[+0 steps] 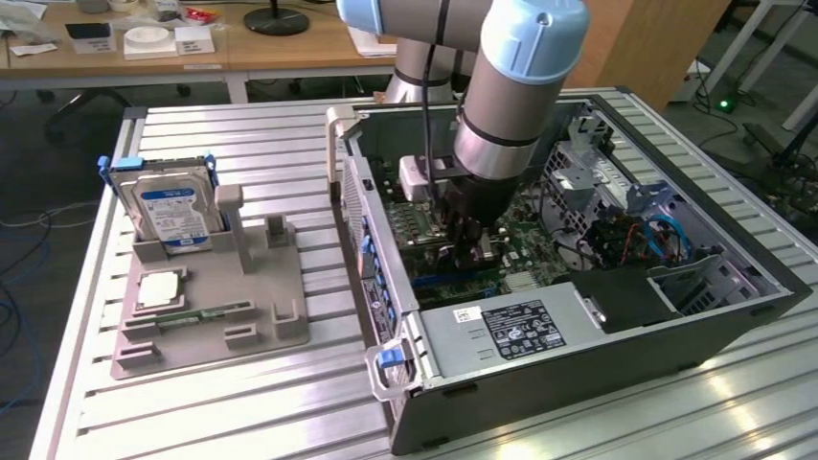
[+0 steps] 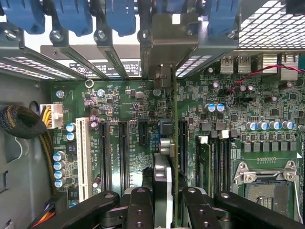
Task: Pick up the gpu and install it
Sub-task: 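Insert the gpu into the slot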
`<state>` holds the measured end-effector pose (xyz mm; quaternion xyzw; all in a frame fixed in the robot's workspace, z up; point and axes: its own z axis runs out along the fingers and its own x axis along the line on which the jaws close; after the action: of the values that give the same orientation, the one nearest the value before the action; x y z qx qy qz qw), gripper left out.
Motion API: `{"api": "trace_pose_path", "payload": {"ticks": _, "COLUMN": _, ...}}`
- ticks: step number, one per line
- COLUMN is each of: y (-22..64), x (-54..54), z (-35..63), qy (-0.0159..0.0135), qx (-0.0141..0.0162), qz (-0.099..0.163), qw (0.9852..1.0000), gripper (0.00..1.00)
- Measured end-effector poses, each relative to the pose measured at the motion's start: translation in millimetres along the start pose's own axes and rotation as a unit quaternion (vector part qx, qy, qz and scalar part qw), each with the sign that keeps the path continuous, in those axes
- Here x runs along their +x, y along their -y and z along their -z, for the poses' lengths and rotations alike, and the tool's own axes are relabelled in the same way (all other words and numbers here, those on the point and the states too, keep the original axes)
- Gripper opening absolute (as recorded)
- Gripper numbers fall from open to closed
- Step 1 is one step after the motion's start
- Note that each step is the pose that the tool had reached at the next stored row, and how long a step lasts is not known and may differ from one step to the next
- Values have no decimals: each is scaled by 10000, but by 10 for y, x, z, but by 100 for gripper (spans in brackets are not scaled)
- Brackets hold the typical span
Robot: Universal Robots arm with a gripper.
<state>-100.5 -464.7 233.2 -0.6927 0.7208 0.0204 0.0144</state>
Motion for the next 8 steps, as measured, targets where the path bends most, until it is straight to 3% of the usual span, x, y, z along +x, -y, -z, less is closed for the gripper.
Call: {"api": "trace_pose_path", "payload": {"ticks": 8, "y": 0, "x": 0, "z": -5, "qy": 0, "qx": 0, "qz": 0, "qw": 10000, "gripper": 28}}
